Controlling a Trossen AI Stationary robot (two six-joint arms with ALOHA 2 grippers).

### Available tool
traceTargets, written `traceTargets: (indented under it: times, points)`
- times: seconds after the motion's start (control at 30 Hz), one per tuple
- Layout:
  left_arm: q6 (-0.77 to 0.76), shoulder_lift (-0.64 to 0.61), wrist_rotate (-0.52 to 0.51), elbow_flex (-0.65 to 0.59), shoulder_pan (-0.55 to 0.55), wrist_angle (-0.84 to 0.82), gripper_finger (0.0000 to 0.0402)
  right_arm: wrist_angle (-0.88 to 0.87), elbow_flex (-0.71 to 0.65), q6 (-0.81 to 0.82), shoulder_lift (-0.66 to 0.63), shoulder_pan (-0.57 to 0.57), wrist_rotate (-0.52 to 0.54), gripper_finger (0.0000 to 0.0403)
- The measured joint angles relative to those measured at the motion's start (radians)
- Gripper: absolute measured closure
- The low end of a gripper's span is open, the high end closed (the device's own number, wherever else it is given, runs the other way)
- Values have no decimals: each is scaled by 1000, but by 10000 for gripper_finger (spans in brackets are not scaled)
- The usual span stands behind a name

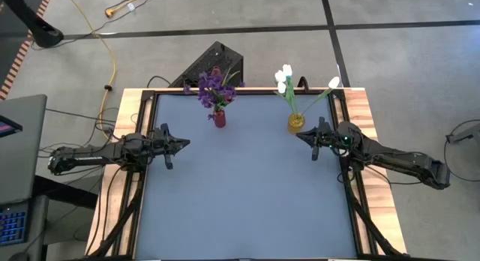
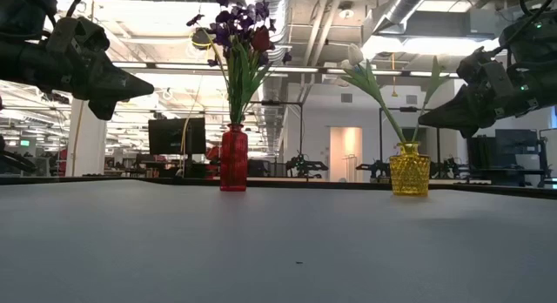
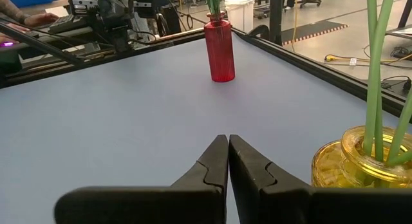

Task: Sort flowers into vase by color
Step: Return to Home Position

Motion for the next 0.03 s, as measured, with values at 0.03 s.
traceTargets:
  times: [0.03]
  points:
    - [0, 0, 0, 0, 0, 0, 401, 0, 0, 0, 0, 0, 0, 360]
